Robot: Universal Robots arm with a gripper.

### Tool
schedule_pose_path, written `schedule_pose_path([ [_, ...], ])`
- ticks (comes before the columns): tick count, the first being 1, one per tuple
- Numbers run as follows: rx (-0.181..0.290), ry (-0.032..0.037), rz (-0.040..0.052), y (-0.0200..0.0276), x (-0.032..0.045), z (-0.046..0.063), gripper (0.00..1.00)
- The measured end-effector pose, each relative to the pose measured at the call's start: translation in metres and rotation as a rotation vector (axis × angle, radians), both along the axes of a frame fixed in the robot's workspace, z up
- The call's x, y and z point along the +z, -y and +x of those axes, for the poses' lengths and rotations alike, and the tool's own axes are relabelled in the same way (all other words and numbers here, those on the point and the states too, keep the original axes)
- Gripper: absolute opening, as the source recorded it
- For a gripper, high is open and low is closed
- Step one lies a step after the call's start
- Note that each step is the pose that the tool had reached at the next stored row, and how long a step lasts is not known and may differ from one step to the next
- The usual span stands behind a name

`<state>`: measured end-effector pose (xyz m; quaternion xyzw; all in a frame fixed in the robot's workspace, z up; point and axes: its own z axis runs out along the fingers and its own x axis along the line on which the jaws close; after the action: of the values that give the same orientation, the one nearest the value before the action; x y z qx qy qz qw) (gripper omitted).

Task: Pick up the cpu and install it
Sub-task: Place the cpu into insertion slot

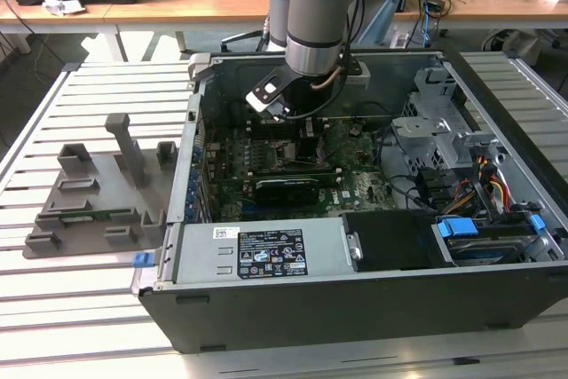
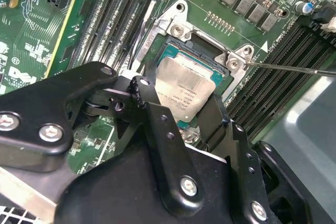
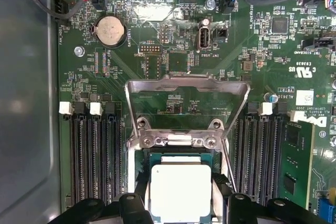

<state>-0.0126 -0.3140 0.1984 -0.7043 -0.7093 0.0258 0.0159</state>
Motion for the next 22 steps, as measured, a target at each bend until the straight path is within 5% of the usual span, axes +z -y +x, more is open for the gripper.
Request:
schedule_pose_path([
  [5, 0.0, 0.0001, 0.0002, 0.0, -0.0005, 0.0, 0.62],
  [22, 0.002, 0.0001, -0.0001, -0.0001, -0.001, 0.0, 0.55],
])
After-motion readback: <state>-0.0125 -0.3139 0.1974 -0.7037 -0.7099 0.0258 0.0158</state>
